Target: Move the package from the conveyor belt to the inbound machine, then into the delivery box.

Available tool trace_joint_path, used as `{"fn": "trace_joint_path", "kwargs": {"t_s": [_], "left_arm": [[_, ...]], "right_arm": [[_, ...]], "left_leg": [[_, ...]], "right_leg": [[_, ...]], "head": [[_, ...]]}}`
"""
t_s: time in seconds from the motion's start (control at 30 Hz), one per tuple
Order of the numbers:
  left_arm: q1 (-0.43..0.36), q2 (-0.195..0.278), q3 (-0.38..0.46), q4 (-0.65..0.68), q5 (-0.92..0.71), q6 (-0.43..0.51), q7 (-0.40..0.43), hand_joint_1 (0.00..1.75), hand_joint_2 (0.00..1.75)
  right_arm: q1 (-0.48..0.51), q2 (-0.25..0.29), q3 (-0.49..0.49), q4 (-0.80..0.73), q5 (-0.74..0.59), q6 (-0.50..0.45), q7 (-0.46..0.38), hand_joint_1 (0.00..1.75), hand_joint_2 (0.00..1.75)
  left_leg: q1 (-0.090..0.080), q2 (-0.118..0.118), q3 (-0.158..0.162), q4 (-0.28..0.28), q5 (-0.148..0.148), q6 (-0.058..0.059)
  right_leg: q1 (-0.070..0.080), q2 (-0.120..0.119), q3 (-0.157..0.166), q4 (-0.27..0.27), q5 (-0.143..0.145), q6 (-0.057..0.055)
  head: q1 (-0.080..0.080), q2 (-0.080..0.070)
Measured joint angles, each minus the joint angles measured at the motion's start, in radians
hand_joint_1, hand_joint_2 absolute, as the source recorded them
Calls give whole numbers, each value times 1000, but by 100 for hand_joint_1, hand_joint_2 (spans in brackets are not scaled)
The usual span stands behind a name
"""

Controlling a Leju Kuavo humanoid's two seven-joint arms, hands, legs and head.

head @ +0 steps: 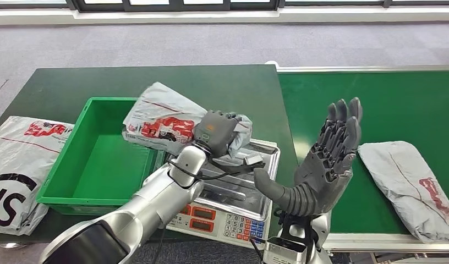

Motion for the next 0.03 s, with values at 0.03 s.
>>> {"fn": "trace_joint_path", "kwargs": {"t_s": [0.03], "left_arm": [[0,8,4,-15,-23,14,11,175,175]], "right_arm": [[3,-1,0,-1,-1,0,0,0,175]], "left_leg": [[0,0,0,0,0,0]], "right_leg": [[0,0,0,0,0,0]], "head": [[0,0]]}}
